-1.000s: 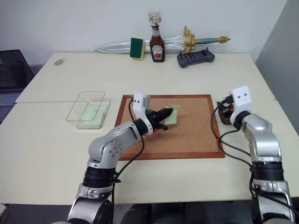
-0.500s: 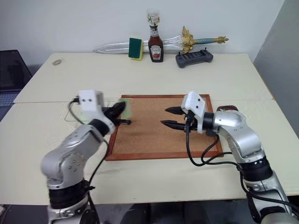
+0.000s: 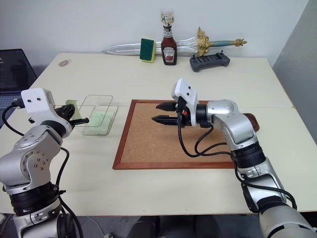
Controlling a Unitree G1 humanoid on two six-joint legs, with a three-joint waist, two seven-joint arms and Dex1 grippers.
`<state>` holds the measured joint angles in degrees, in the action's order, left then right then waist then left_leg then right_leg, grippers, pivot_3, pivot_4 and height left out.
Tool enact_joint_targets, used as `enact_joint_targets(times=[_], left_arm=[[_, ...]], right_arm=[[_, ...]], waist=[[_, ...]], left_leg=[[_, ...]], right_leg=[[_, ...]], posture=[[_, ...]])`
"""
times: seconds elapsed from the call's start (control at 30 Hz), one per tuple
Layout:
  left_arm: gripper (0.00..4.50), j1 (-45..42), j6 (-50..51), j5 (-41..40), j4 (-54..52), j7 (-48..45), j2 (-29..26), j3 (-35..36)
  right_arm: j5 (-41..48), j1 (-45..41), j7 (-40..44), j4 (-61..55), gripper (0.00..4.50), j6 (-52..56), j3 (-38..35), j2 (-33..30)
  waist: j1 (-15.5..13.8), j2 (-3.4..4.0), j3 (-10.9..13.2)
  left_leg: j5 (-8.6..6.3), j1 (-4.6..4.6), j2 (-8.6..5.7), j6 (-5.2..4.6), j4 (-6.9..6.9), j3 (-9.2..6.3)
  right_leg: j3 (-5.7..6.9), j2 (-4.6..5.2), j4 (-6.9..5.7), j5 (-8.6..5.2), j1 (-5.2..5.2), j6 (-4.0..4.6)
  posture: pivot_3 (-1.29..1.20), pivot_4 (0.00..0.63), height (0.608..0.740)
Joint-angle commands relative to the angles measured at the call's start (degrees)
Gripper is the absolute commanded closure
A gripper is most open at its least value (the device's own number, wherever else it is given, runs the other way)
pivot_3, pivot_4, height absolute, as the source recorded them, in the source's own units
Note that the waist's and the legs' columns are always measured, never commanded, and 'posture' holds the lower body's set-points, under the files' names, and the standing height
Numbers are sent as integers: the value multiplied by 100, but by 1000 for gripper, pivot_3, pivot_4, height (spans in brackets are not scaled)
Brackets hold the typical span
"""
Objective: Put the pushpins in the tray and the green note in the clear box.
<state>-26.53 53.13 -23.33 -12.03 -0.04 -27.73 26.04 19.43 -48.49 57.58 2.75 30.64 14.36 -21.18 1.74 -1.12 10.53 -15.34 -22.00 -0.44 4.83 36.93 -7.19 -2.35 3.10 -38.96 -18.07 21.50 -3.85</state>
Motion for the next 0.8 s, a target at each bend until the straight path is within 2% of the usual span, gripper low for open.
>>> enact_joint_targets(times=[0.03, 0.3, 0.33, 0.37, 0.53, 0.8], left_arm=[[4500, -168, -383, 171, 370, -220, -145, -135], [4500, -413, -718, 359, 1120, -530, -243, -366], [4128, -427, -729, 396, 1177, -521, -254, -397], [4062, -433, -771, 450, 1216, -520, -270, -439], [2888, -427, -857, 591, 1263, -510, -255, -509], [1555, -357, -1075, 740, 974, -640, -324, -629]], right_arm=[[49, -132, 69, -243, 2291, -16, -9, 53], [89, -53, -15, -434, 2291, 148, -52, 75], [86, -41, -16, -457, 2257, 160, -53, 72], [79, -27, -16, -482, 2257, 164, -50, 66], [43, 19, 26, -524, 2257, 163, -24, 8], [39, 67, -8, -512, 2257, 115, -64, -41]], waist=[[10, 0, 0], [14, 0, 0], [15, 0, 0], [15, 0, 0], [15, 0, 0], [16, 0, 0]], left_leg=[[1, 0, 0, 2, 0, 0], [2, -5, 1, 3, 0, -1], [2, -5, 1, 3, 0, -1], [1, -6, 1, 3, 0, 0], [1, -9, 1, 3, 0, 0], [1, -12, 1, 2, 0, 0]], right_leg=[[0, 0, 0, 0, 0, 0], [-1, 0, -3, 0, 11, 0], [-1, 0, -3, 0, 12, 0], [-2, 0, -4, 0, 14, 0], [-2, 0, -5, 1, 19, 1], [-2, 0, -7, 1, 23, 1]], posture=[[0, 150, 740], [0, 150, 740], [0, 150, 740], [0, 150, 740], [0, 150, 740], [0, 150, 740]])
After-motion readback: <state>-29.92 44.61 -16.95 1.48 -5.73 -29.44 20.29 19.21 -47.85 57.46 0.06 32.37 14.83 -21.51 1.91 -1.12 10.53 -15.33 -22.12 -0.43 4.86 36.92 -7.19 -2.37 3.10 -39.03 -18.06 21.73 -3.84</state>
